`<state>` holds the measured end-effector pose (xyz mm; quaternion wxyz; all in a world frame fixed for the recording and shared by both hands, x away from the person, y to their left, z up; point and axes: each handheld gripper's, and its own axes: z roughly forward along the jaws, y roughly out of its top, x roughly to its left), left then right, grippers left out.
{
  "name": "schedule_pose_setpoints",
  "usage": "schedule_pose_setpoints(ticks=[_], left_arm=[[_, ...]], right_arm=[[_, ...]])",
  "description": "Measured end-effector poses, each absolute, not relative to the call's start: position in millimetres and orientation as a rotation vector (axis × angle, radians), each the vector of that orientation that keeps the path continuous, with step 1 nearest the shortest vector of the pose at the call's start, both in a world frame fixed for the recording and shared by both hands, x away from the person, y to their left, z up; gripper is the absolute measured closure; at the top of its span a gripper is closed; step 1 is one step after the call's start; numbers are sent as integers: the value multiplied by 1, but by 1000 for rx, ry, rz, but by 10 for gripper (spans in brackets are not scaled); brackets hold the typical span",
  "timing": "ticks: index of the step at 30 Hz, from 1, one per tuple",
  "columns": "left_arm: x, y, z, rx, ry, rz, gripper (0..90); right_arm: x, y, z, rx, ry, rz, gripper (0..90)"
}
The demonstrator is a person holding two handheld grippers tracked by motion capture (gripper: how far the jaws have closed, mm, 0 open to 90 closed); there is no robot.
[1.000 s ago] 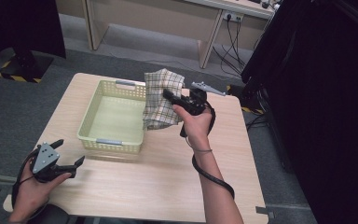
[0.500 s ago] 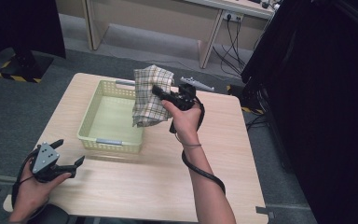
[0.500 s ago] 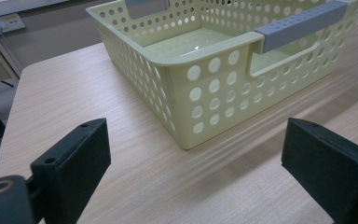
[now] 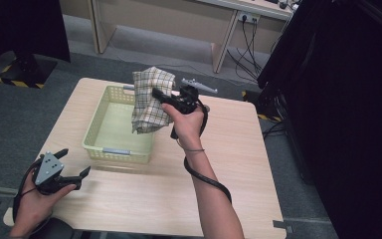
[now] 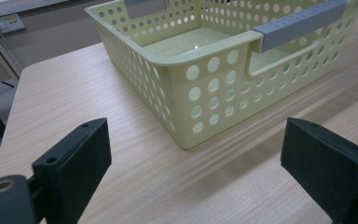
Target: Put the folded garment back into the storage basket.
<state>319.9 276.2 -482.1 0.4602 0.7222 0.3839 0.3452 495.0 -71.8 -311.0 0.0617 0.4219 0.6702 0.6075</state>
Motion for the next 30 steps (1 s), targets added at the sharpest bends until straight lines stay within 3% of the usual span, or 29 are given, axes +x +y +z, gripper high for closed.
schedule_pose_setpoints(ticks=[30], left_arm=[[320,277,-482,1772,949,844,80]], right_arm=[[516,-19,-327,1345,2086,1813,755]])
